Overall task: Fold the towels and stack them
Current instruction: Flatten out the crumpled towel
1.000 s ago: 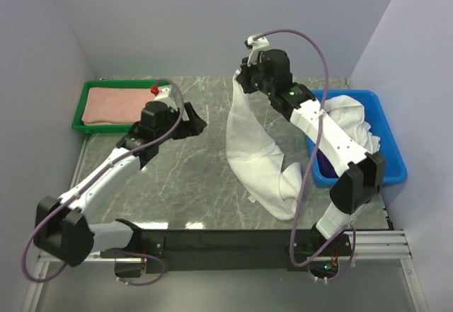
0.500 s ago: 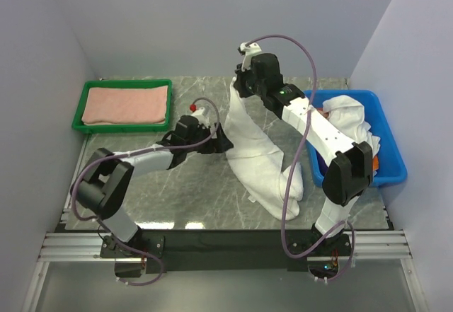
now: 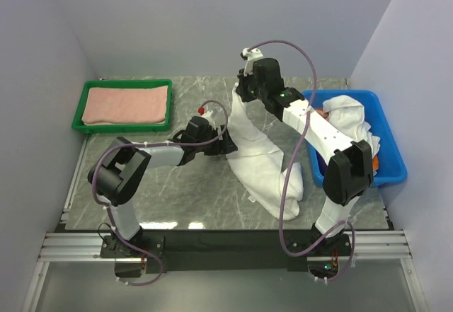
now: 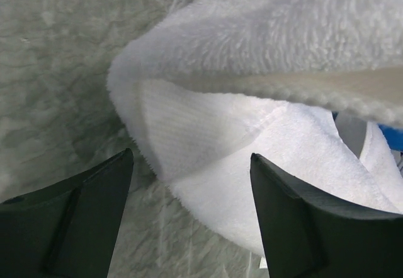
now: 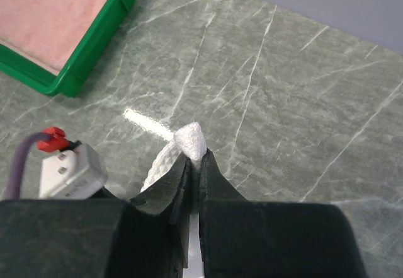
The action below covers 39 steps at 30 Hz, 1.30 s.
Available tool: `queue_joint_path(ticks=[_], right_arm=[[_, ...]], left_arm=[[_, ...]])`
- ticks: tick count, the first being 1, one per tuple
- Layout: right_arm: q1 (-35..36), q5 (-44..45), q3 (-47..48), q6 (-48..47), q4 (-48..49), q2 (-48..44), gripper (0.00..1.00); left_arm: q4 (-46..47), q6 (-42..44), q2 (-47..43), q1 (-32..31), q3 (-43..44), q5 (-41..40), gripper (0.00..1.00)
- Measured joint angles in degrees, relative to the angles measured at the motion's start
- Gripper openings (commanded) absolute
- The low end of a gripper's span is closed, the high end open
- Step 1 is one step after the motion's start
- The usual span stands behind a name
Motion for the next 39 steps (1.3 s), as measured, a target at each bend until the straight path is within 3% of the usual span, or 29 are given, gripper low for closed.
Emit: queue_joint_path(ticks=[19, 39], right_arm=[[-0.31, -0.11, -1.77, 0.66, 1.2, -0.59, 0.0], [-0.68, -0.11, -4.55, 1.31, 1.79, -2.56, 0.0]], left_arm=[[-2.58, -4.22, 3.65, -1.77, 4.09, 1.57, 0.65], [2.45, -14.62, 5.33, -1.86, 1.33, 3.5, 0.64]])
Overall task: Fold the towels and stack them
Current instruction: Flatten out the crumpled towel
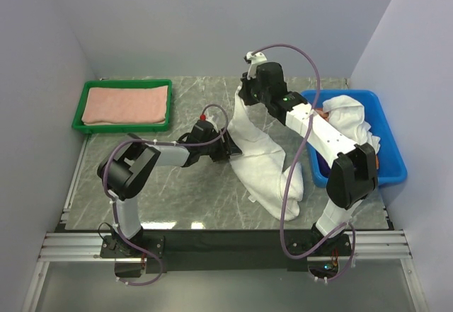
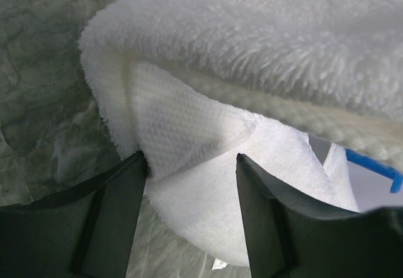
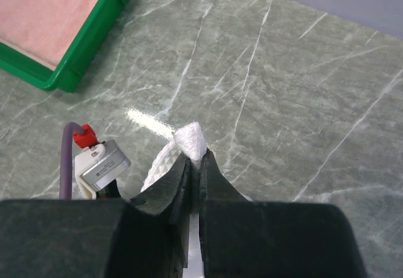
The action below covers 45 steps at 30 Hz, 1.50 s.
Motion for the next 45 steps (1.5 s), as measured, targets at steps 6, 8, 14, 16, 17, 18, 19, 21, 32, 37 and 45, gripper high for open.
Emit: queue_joint_path(ticks=[6, 8, 14, 16, 17, 18, 19, 21, 32, 37, 45], right_arm=[[-0.09, 0.0, -0.44, 0.24, 0.15, -0.13, 0.0], [-0.09, -0.02, -0.92, 0.39, 0.37, -0.31, 0.0], [-0.09, -0.02, -1.4, 0.61, 0.59, -0.92, 0.0], [-0.09, 0.0, -1.86, 0.61, 0.79, -1.22, 0.0], [-0.09, 0.0, -2.03, 0.61, 0.83, -1.33, 0.0], [-0.09, 0.0, -2.12, 0.61, 0.81, -1.36, 0.0], [-0.09, 0.0, -2.14, 0.61, 0.83, -1.36, 0.0], [-0.09, 0.0, -2.21, 0.61, 0.85, -1.36, 0.0], [-0.39, -0.02, -3.76, 0.81, 1.66, -1.81, 0.0], [-0.48, -0.02, -3.96, 1.03, 1.88, -1.81, 0.0], [-0.68, -0.26, -4.72, 1.11, 2.51, -1.9, 0.0]], left_arm=[[0.87, -2.25, 0.66, 0.04, -0.04, 0.17, 0.64], [2.08, -3.78, 0.87, 0.28, -0.52, 0.66, 0.63], [6.05, -8.81, 0.9, 1.53, -3.23, 1.81, 0.53], [7.08, -9.97, 0.85, 1.57, -3.78, 1.84, 0.53], [7.65, -10.73, 0.74, 1.57, -3.98, 1.9, 0.53], [8.24, -11.23, 0.55, 1.57, -4.09, 2.03, 0.53], [9.03, -11.85, 0.42, 1.57, -4.13, 2.25, 0.53], [10.64, -12.74, 0.04, 1.57, -4.13, 2.67, 0.53], [14.82, -16.61, 0.26, 1.33, -4.2, 3.13, 0.54], [15.74, -18.82, 3.34, 0.94, -4.39, 2.99, 0.54], [16.0, -19.78, 5.35, 0.07, -4.35, 2.45, 0.49]])
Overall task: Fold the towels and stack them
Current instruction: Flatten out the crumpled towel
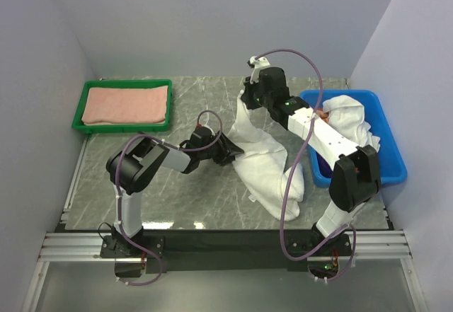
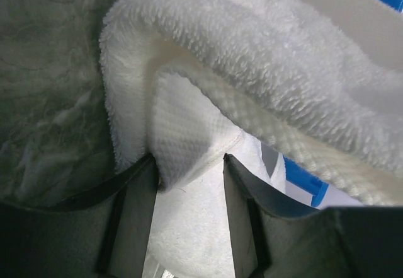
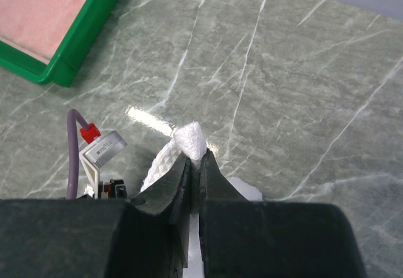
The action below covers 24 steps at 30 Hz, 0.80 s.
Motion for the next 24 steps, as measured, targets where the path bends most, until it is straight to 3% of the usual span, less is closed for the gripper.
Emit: queue_joint_path(ticks=[3, 8, 16, 24], right_arm=[[-0.02, -0.15, -0.2, 0.15, -0.02, 0.0, 0.0], [-0.02, -0.17, -0.2, 0.13, 0.02, -0.11, 0.0], [-0.83, 0.5, -0.57, 0.07, 0.0, -1.09, 0.0], [-5.16, 3.65, -0.5, -1.77, -0.83, -5.68, 0.0]], left_arm=[[0.24, -0.55, 0.07, -0.07, -0.09, -0.42, 0.36], [0.55, -0.83, 0.0, -0.13, -0.59, -1.53, 0.04], [-6.62, 4.44, -4.31, 0.15, 0.07, -4.24, 0.01], [-30.53, 22.03, -14.99, 3.67, 10.69, -14.16, 0.01]])
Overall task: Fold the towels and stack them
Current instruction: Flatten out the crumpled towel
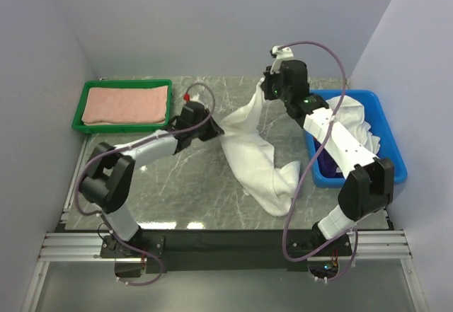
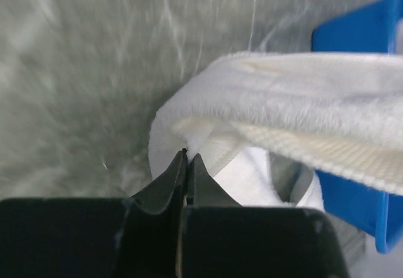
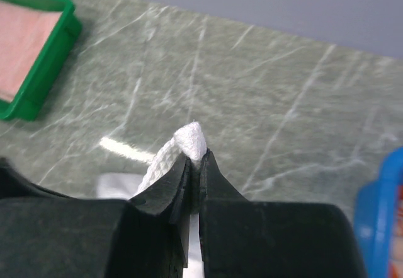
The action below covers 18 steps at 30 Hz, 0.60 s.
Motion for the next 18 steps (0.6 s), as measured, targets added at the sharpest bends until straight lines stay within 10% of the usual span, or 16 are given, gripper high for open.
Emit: queue_joint_path(ticks=[10, 18], right_arm=[[-0.9, 6.78, 7.76, -8.5, -1.31, -3.06, 0.0], [-1.01, 12.0, 14.1, -11.34, -1.4, -6.54, 0.0]], left_arm=[[-21.92, 31.1, -8.0, 2.67, 29.49, -16.96, 0.01], [-29.59, 42.23, -10.95, 2.71, 42.66, -10.23, 0.0]])
